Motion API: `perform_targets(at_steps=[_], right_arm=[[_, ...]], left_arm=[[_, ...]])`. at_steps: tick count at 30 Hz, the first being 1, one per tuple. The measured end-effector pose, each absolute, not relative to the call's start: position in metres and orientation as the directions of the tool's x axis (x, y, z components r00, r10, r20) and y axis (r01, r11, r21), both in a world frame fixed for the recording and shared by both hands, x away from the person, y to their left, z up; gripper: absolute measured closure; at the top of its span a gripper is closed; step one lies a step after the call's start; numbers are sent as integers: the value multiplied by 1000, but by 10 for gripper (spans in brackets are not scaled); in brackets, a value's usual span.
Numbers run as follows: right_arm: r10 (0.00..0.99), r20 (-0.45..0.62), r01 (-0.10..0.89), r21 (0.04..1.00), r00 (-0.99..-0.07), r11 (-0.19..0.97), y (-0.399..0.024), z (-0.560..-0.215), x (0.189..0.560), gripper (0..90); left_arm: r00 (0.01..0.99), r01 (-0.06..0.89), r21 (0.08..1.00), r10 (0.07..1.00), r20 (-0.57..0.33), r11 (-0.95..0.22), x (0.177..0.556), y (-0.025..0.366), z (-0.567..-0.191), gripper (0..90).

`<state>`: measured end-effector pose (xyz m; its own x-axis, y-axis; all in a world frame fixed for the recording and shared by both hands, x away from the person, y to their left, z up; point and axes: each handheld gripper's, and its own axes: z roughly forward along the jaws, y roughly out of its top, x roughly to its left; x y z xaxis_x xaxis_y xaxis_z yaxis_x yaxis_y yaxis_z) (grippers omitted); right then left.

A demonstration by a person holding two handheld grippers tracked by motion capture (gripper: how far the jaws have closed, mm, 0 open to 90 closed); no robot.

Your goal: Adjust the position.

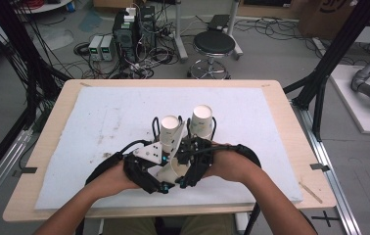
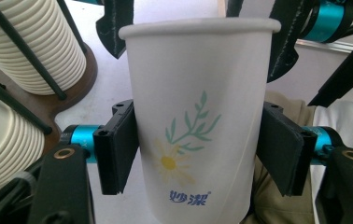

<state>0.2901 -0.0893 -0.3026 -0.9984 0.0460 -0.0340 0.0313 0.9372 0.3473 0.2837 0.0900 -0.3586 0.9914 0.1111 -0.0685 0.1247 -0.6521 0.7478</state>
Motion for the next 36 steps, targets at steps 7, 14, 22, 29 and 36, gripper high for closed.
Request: perform_targets(at_steps=[7,14,22,29,36], right_arm=[[49,-28,36,358,-998,933,-91,-305,291,308],[47,-10,39,405,-999,913,-94,-306,292,242],[82,15,76,569,-997,819,-109,-299,297,204],[242,78,219,741,-967,635,-154,-305,297,204],[350,136,318,781,-927,538,-193,-331,293,204]], left_arm=[[990,139,759,113,-87,-635,284,92,-363,349],[990,141,775,106,-96,-616,285,95,-366,356],[985,163,819,140,-101,-550,285,108,-374,338],[958,226,884,255,-127,-409,286,139,-395,310],[929,252,928,337,-152,-275,285,170,-407,302]])
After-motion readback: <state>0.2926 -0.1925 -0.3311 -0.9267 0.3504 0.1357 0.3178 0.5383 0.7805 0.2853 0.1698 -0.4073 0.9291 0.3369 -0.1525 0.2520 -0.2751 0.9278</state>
